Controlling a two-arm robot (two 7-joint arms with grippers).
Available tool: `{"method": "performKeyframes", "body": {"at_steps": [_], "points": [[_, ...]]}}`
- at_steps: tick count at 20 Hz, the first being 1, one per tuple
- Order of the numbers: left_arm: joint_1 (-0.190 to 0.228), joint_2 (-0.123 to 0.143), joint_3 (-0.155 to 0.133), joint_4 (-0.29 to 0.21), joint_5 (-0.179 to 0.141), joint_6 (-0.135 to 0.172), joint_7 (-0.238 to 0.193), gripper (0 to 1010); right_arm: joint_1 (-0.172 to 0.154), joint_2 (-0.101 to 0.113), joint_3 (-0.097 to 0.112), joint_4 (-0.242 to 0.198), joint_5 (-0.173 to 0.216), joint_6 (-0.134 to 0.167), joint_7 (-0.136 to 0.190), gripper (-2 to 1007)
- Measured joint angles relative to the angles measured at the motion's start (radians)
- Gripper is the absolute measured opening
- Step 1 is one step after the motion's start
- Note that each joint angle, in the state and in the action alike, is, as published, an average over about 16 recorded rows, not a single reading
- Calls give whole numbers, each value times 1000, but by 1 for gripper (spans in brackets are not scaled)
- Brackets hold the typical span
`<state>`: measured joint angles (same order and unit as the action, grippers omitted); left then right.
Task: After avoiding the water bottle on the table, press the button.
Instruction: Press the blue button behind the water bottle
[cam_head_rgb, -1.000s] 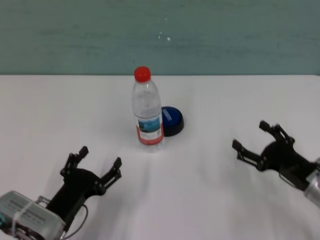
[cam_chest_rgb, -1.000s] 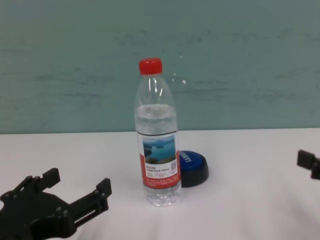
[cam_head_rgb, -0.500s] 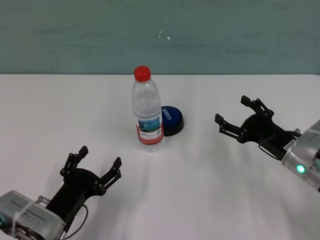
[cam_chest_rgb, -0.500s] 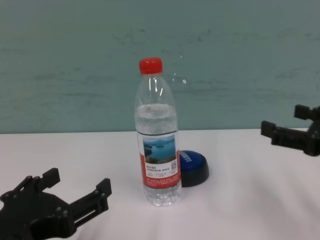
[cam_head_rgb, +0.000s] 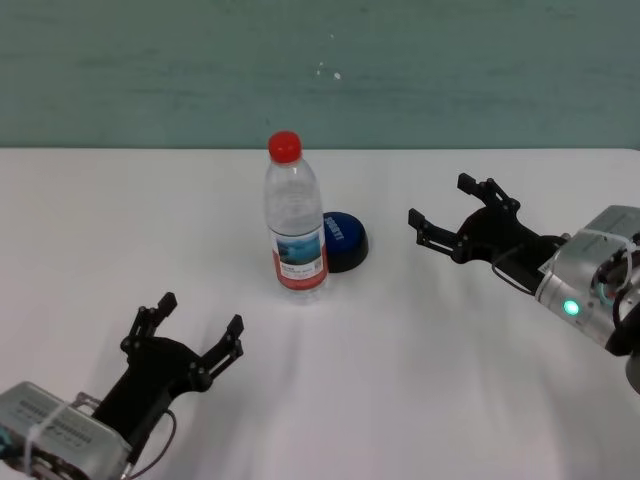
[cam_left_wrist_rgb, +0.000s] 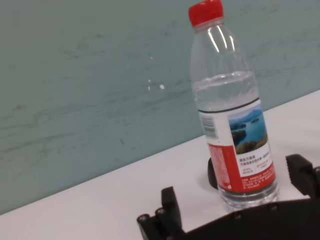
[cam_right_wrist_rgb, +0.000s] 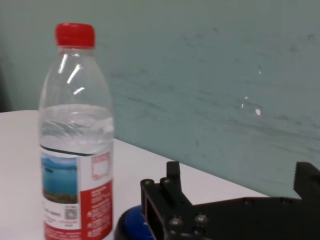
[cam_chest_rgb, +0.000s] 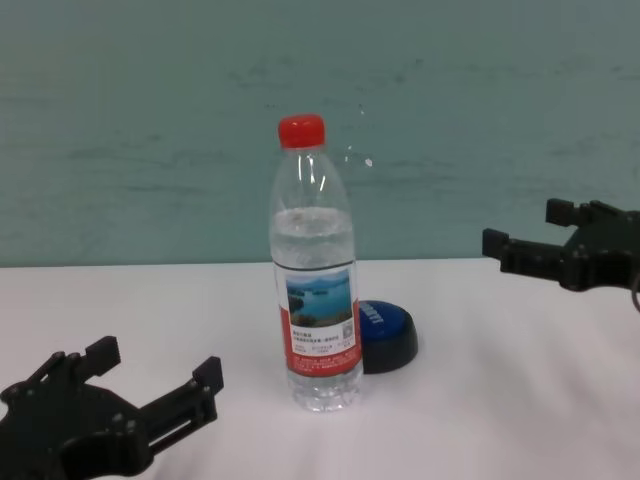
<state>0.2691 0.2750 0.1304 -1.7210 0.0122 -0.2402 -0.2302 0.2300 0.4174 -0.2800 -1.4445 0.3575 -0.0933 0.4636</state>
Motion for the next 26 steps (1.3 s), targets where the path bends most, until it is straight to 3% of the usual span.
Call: {"method": "performKeyframes", "body": {"at_steps": [12, 26], "points": [[0, 0, 0, 0, 0, 0, 0, 1000, 114, -46, -45, 155, -12, -13, 19, 1004], [0, 0, 0, 0, 0, 0, 0, 1000, 201, -98, -78, 285, -42, -32, 25, 1004]]}}
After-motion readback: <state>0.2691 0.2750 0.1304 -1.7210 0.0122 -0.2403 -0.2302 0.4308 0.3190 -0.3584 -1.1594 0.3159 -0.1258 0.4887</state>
